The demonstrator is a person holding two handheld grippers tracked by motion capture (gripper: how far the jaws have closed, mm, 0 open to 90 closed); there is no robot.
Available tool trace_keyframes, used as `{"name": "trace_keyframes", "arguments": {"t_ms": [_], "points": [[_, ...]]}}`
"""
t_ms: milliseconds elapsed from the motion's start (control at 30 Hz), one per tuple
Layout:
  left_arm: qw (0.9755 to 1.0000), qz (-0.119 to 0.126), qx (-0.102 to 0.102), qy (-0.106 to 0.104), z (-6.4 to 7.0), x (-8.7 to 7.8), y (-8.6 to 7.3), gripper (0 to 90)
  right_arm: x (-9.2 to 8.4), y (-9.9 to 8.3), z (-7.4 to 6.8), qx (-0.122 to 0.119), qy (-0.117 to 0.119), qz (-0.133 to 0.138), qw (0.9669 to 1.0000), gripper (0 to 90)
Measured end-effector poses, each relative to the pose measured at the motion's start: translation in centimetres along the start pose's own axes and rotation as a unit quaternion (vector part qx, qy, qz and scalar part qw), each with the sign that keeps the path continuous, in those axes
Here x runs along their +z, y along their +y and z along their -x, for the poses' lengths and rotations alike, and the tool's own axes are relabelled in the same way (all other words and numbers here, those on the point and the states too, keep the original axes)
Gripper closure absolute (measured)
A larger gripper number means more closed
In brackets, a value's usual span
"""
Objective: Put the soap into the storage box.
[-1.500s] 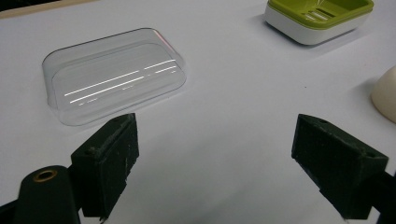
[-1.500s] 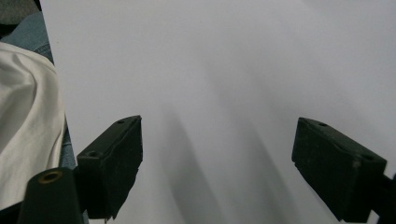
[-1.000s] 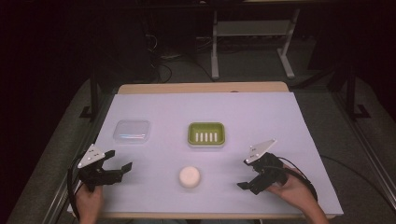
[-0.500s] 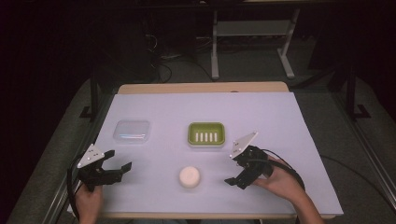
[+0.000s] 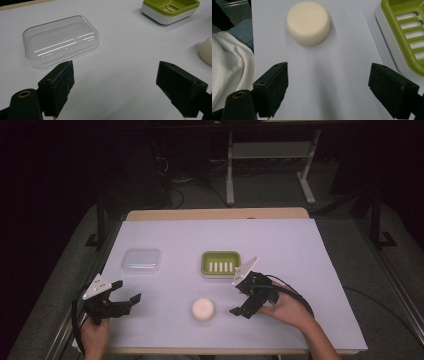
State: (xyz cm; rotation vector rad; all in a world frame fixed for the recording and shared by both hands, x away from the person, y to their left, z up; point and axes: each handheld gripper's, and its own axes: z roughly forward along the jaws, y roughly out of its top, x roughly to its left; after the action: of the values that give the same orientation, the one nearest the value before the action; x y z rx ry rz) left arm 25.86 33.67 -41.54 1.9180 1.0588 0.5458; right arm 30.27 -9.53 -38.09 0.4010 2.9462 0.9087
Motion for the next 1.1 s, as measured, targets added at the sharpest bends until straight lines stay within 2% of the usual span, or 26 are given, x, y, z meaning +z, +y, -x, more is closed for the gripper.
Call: {"name": "trace_keyframes", "arguments": {"t_ms": [467,1100], "points": [[1.0000,0.002,-0.001,0.000,0.0,0.0,0.0,14.5,0.9,2.3,0.1,-0.024,0.010,-0.009,0.9996,15.6],[1.0000,0.002,0.002,0.000,-0.1,-0.1,0.1,14.5,2.7,5.4,0.0,-0.041,0.029,-0.023,0.9984,15.6]]}}
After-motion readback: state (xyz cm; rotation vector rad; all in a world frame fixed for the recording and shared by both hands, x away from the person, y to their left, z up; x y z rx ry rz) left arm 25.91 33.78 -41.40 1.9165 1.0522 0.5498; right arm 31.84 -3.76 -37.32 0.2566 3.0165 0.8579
